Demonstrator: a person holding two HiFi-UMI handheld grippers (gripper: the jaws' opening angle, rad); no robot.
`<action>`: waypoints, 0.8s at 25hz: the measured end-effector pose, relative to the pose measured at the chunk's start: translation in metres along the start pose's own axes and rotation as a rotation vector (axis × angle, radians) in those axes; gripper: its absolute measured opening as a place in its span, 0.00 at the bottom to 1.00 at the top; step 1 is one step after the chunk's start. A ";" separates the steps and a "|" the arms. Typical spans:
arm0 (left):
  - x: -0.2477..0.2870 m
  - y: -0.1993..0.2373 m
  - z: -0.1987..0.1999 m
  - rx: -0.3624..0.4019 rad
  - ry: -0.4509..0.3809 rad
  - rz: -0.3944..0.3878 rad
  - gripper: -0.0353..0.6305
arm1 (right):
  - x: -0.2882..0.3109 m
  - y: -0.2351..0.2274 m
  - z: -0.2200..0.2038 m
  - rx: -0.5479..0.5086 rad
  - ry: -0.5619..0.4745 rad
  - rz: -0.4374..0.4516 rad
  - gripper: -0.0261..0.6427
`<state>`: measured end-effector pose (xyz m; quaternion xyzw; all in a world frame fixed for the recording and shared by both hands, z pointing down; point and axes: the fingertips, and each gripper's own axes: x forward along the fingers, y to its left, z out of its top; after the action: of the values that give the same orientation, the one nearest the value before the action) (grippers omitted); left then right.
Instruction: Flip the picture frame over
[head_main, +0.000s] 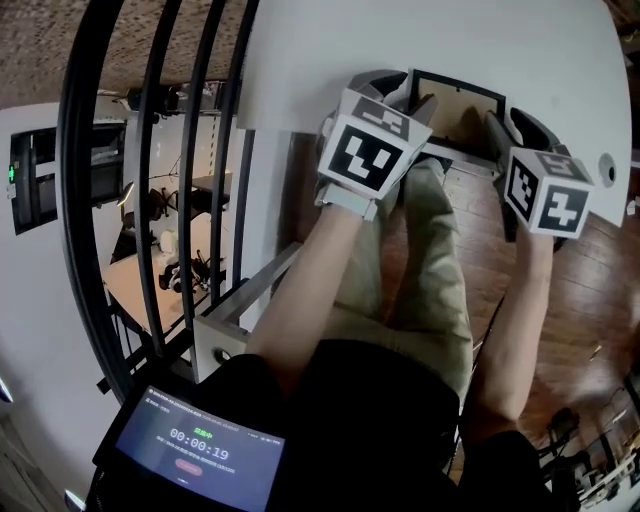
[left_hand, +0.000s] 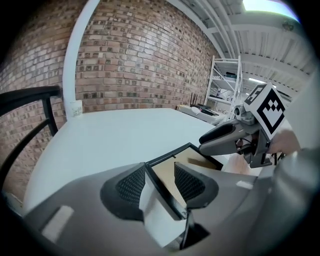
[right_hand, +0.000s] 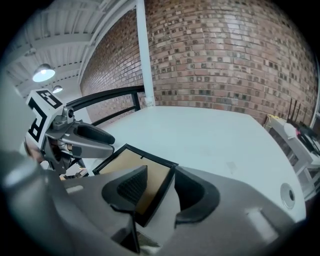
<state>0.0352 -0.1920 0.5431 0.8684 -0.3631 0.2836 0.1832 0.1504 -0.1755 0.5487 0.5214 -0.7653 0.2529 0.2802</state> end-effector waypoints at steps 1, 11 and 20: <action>-0.004 -0.004 0.003 0.003 -0.012 -0.003 0.36 | -0.006 0.002 0.003 -0.005 -0.007 -0.003 0.27; -0.003 -0.038 0.012 0.026 -0.011 -0.054 0.29 | -0.022 0.007 0.000 -0.004 -0.014 0.031 0.27; 0.084 0.009 0.000 0.034 -0.122 -0.033 0.22 | 0.076 -0.025 -0.011 -0.025 -0.099 0.082 0.20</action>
<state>0.0767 -0.2426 0.5971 0.8928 -0.3546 0.2334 0.1507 0.1524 -0.2264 0.6114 0.4979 -0.8019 0.2288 0.2379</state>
